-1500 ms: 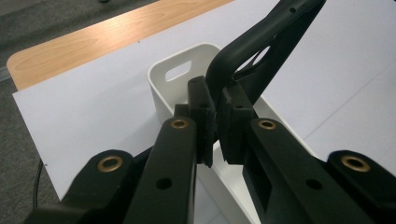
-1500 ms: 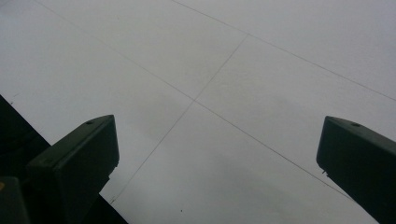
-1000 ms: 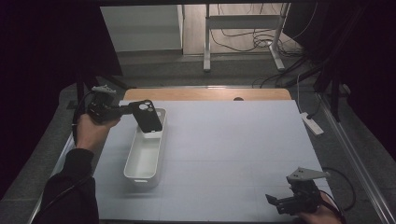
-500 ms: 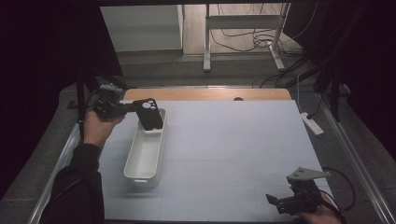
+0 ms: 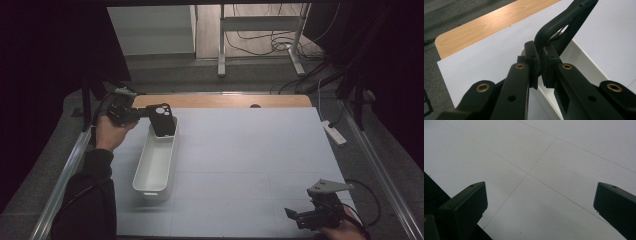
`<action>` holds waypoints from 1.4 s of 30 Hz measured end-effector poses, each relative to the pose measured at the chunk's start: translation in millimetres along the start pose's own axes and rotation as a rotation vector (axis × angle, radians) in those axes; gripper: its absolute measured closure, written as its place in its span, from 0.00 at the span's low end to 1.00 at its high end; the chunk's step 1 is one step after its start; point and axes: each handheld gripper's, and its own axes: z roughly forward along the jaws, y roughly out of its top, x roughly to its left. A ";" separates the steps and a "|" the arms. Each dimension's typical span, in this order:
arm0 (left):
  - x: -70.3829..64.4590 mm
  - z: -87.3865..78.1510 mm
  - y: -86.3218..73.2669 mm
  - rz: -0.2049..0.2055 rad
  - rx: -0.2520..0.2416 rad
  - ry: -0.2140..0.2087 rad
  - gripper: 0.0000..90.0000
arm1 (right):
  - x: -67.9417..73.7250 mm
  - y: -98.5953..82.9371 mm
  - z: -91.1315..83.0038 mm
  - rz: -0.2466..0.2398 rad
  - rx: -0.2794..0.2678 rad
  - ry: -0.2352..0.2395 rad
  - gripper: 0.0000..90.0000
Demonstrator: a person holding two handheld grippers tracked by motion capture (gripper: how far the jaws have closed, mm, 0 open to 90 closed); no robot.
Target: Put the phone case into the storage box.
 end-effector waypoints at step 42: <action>5.8 30.7 2.9 -0.028 -0.075 0.064 0.83 | -0.3 -0.2 -0.1 0.000 0.002 0.004 0.00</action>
